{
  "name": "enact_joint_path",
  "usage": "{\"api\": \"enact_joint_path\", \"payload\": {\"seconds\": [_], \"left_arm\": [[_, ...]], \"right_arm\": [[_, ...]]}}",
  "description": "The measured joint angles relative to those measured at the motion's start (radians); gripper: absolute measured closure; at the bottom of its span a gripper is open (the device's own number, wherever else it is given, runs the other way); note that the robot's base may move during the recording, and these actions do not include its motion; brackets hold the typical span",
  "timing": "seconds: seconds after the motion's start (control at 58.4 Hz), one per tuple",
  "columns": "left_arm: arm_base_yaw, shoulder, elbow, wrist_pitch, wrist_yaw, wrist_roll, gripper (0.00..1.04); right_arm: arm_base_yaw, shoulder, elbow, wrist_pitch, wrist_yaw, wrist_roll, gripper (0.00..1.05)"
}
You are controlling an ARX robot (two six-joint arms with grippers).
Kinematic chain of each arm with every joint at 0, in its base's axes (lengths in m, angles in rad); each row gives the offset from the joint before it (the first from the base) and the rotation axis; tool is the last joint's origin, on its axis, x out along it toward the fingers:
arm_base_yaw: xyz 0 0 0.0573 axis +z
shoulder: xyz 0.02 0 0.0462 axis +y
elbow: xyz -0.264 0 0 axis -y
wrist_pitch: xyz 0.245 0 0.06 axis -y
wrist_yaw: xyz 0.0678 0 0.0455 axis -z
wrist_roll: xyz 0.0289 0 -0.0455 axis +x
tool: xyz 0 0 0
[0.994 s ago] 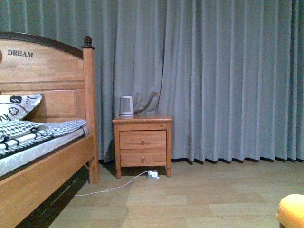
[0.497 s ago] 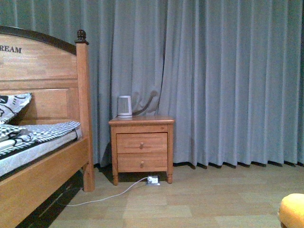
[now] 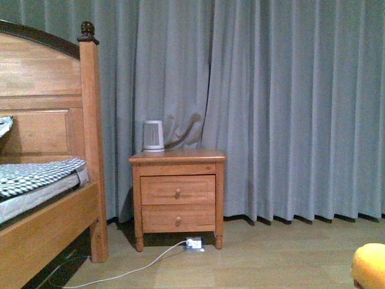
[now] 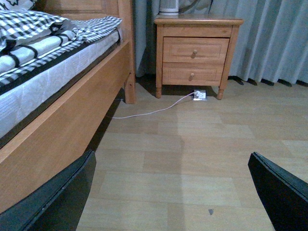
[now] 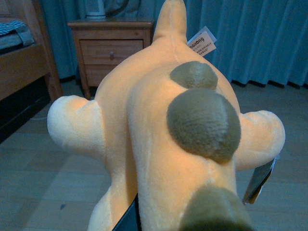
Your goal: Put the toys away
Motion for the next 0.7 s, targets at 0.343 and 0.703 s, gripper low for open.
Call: {"api": "enact_joint_path", "payload": {"seconds": [0.343, 0.703], "left_arm": [[0.0, 0.0, 0.0, 0.0, -0.001, 0.0, 0.06], [0.0, 0.0, 0.0, 0.0, -0.002, 0.0, 0.06]], "right_arm": [[0.0, 0.0, 0.0, 0.0, 0.0, 0.0, 0.96], [0.0, 0.0, 0.0, 0.0, 0.0, 0.0, 0.96]]}}
